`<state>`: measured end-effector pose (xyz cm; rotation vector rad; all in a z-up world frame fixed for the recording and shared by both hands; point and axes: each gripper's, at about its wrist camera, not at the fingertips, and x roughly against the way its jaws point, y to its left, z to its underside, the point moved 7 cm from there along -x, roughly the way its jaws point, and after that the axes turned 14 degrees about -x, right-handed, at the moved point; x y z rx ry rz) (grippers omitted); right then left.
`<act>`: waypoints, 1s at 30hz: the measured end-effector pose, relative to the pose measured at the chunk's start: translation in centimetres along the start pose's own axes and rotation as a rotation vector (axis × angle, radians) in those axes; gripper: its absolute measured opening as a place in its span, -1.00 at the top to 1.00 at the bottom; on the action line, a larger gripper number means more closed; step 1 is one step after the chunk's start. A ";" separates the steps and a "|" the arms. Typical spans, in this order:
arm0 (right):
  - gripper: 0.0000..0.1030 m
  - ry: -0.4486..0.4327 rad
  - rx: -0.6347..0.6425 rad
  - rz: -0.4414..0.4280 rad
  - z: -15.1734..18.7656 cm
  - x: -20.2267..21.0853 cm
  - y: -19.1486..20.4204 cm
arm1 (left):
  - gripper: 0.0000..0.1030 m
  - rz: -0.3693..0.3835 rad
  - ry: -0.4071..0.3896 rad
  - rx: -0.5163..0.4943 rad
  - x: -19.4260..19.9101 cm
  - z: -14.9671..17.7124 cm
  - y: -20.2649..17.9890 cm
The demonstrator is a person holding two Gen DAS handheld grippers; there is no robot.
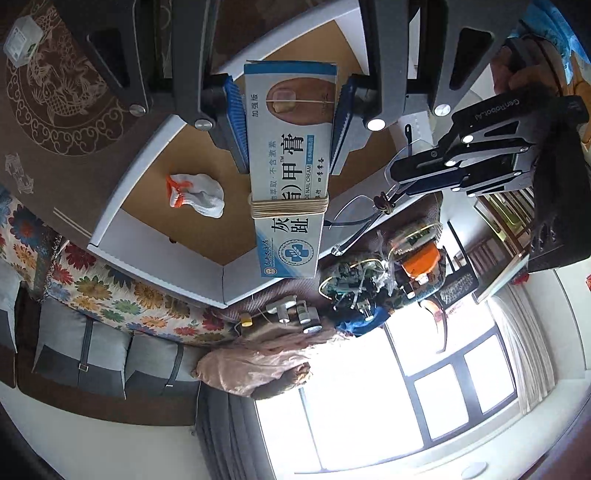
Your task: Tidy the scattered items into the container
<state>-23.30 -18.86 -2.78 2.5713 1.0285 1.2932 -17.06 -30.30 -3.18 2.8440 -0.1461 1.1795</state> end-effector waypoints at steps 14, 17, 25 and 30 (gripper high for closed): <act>-0.19 0.114 -0.049 0.156 0.0 -10.5 -4.0 | -0.56 -0.148 0.163 0.050 -8.2 2.6 4.5; -0.19 0.084 -0.062 0.192 -0.2 -9.6 -4.4 | -0.57 -0.160 0.133 0.061 -7.2 2.4 4.3; -0.19 0.010 0.014 0.209 0.3 -4.9 -1.2 | -0.59 -0.241 0.071 0.049 -3.7 1.9 3.1; -0.19 -0.039 0.019 0.237 1.1 -1.6 -1.2 | -0.59 -0.256 0.047 0.050 -1.9 2.2 1.8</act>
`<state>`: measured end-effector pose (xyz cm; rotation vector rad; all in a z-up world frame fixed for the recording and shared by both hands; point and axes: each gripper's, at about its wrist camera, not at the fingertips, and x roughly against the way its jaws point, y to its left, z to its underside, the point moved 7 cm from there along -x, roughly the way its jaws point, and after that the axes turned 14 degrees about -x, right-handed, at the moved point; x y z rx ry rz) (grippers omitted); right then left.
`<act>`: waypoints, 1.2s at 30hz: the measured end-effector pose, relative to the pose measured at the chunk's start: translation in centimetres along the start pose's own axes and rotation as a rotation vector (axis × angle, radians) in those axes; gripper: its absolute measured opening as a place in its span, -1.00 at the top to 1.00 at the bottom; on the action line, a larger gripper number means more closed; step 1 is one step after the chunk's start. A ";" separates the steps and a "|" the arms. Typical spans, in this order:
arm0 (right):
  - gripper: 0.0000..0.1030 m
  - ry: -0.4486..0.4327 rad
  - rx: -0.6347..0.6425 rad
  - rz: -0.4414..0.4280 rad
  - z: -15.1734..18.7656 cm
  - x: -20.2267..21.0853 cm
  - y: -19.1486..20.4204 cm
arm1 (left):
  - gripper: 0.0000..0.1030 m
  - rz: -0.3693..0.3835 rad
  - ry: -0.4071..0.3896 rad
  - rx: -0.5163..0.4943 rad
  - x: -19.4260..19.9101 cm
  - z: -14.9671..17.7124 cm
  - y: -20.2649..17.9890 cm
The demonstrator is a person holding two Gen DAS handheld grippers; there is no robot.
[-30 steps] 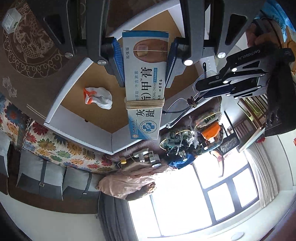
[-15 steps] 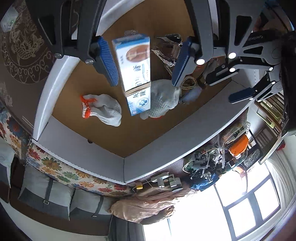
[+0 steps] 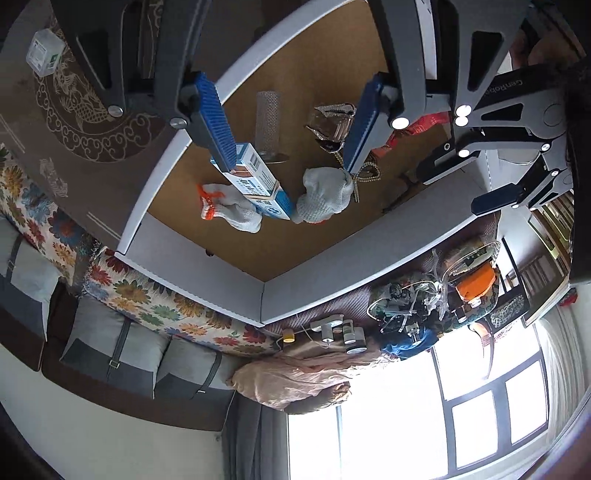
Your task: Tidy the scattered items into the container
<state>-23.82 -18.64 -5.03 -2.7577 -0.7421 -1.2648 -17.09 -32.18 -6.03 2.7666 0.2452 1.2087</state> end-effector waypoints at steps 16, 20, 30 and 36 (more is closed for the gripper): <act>-0.19 -0.127 -0.016 -0.008 2.5 9.0 -2.2 | -0.76 -0.055 -0.075 -0.040 7.3 0.1 -3.6; -0.19 -0.154 -0.015 0.008 3.2 10.9 -2.8 | -0.76 -0.059 -0.087 -0.063 8.7 0.1 -5.0; -0.19 -0.250 -0.127 0.071 6.2 18.4 -10.6 | -0.87 0.039 -0.112 -0.134 12.0 -0.2 -12.4; -0.19 -0.333 -0.244 0.125 7.6 25.0 -17.8 | -1.00 0.078 -0.155 -0.225 14.1 -1.2 -19.1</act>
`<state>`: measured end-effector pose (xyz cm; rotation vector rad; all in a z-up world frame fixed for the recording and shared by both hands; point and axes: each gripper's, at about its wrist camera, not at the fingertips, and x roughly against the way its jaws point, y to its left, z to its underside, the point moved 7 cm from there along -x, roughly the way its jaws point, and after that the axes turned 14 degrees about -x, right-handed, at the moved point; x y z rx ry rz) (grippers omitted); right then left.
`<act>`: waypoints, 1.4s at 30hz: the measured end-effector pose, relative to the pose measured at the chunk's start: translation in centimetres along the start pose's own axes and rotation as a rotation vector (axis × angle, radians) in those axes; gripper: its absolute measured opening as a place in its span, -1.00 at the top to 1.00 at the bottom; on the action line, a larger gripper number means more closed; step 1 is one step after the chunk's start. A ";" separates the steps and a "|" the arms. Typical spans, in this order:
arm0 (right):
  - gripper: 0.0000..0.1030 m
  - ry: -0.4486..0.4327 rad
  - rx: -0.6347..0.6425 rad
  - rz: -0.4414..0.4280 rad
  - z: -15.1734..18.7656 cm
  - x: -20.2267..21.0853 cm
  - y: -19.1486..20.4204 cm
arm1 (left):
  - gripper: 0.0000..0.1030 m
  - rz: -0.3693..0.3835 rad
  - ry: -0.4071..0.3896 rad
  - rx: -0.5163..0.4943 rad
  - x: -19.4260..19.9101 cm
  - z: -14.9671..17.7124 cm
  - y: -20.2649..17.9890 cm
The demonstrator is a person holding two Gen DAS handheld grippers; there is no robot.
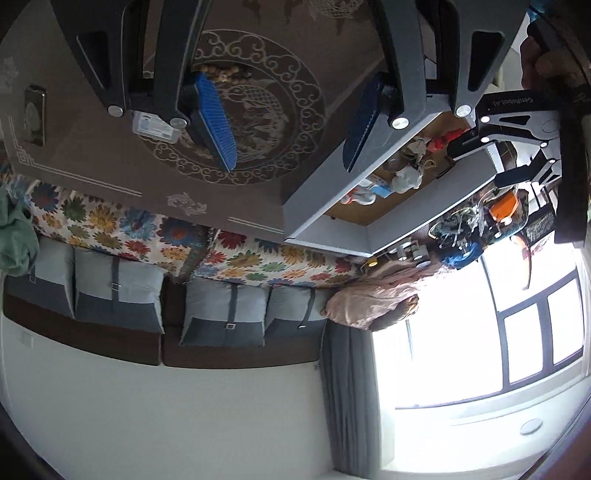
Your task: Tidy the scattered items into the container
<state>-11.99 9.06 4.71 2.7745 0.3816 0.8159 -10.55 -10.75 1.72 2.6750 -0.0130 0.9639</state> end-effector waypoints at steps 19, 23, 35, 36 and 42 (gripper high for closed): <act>-0.19 0.187 -0.111 0.240 7.8 0.0 -16.9 | -1.00 0.240 0.033 -0.143 -4.6 -0.7 -17.0; -0.19 0.196 -0.053 0.081 7.1 -2.1 -16.6 | -1.00 0.247 0.048 -0.124 -5.1 0.1 -16.5; -0.19 0.240 -0.029 0.099 9.5 -2.4 -16.6 | -1.00 0.211 0.056 -0.134 -6.1 0.1 -17.7; -0.19 0.226 -0.041 0.124 9.7 -2.1 -16.7 | -1.00 0.202 0.049 -0.130 -6.0 0.0 -17.6; -0.19 0.134 -0.117 0.181 9.1 0.2 -16.8 | -1.00 0.178 0.020 -0.135 -4.5 -0.6 -17.9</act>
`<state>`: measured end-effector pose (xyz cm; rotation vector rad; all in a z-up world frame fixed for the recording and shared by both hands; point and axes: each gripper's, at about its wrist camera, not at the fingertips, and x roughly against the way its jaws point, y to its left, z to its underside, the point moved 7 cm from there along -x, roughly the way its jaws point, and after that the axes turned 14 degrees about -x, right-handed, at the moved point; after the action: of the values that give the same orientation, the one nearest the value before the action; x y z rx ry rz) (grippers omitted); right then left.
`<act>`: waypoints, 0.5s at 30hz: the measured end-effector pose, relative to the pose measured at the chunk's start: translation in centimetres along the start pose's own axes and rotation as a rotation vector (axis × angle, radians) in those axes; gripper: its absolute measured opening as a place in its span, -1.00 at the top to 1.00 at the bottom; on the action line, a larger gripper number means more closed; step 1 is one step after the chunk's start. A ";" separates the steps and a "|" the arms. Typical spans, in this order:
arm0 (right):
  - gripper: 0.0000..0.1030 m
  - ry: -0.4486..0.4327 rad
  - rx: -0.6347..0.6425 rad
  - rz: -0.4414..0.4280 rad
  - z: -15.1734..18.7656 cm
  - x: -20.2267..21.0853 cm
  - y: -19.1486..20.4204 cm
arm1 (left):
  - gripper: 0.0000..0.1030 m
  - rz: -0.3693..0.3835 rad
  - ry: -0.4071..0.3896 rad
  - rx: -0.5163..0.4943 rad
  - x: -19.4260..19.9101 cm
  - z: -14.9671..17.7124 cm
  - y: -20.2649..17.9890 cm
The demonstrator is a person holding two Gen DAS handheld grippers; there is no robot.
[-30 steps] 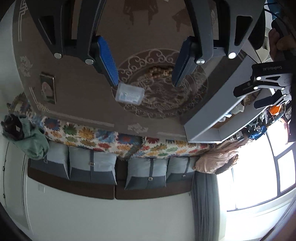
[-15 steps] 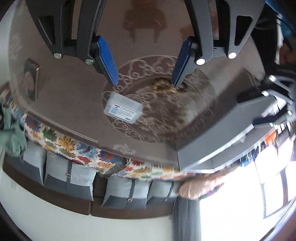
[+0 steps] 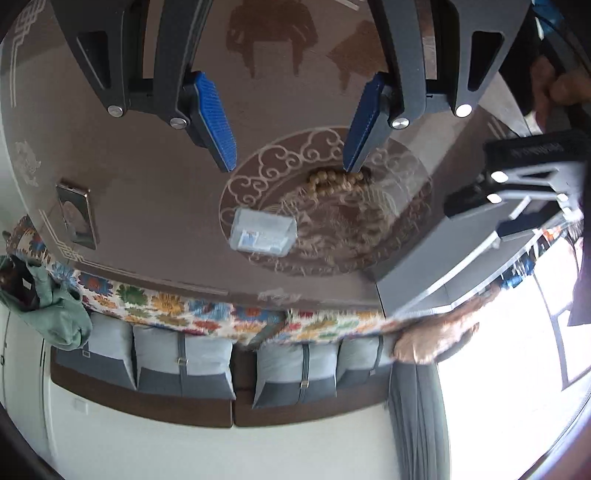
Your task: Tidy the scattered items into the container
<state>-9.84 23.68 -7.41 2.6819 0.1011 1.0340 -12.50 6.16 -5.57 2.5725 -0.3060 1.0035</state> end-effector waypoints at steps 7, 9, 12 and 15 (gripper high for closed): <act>-0.19 0.005 0.170 -0.053 -2.1 0.3 1.1 | -1.00 0.046 0.033 0.002 -0.9 0.3 -0.7; -0.19 0.041 0.219 -0.098 -2.1 -0.7 0.9 | -1.00 0.078 0.055 0.003 -1.8 0.7 -1.1; -0.19 0.107 0.349 -0.168 -2.0 -3.0 0.5 | -1.00 0.119 0.090 0.002 -3.2 1.4 -1.9; -0.19 0.189 0.458 -0.180 -2.5 -6.6 -0.6 | -1.00 0.179 0.149 -0.023 -5.0 1.8 -3.6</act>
<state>-16.37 23.77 -10.06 2.8813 0.6803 1.3355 -13.88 9.05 -11.08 2.4665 -0.5116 1.2402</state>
